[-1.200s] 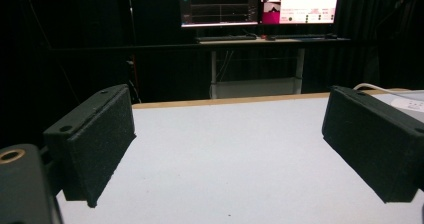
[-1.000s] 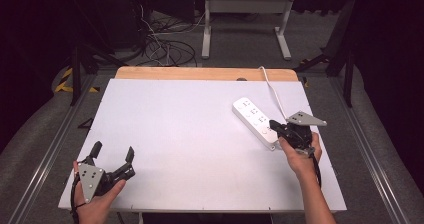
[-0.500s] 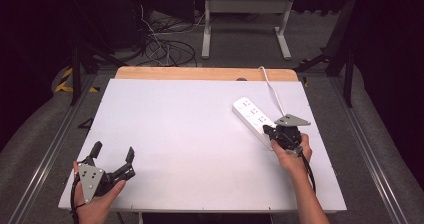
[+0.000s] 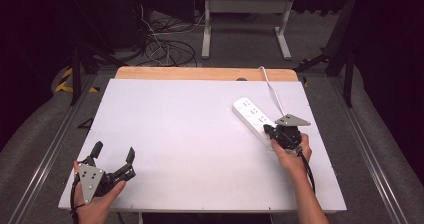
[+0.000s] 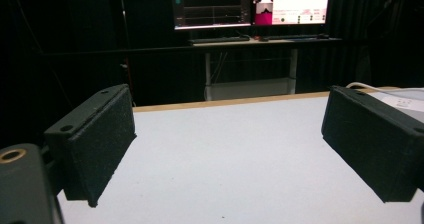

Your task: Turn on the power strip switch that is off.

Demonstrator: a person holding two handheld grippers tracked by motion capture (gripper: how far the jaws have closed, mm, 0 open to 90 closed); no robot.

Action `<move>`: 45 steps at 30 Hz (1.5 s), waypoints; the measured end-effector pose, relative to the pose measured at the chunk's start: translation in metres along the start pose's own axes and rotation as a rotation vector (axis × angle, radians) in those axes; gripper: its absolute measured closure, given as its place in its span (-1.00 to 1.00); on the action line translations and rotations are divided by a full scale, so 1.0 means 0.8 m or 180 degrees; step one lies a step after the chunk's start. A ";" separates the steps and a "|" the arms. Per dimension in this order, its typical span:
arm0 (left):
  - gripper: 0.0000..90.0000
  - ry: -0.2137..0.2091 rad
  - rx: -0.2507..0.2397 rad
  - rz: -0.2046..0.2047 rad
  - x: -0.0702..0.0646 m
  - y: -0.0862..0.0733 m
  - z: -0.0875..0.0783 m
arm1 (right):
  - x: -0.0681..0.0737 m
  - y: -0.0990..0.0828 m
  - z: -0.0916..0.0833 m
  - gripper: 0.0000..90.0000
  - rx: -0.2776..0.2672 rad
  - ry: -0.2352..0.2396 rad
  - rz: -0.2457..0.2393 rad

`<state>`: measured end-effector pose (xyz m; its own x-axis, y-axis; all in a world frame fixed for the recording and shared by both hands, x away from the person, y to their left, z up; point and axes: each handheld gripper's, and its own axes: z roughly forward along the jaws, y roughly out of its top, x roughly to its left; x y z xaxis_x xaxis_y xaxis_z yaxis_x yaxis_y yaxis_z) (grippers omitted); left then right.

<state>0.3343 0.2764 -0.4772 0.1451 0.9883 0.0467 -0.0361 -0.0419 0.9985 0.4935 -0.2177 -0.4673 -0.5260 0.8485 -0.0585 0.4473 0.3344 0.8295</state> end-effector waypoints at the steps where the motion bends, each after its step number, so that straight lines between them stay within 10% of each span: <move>1: -0.82 -0.0023 -0.0005 -0.0008 -0.001 0.000 0.000 | 0.001 0.000 0.001 1.00 0.0026 -0.0006 -0.0009; 45: -0.81 -0.0110 -0.0003 0.0034 -0.005 0.002 -0.002 | 0.013 -0.004 0.007 1.00 0.0130 -0.0237 0.0056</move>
<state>0.3317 0.2726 -0.4756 0.1788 0.9821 0.0585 -0.0387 -0.0524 0.9979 0.4909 -0.2077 -0.4735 -0.4632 0.8820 -0.0866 0.4859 0.3345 0.8075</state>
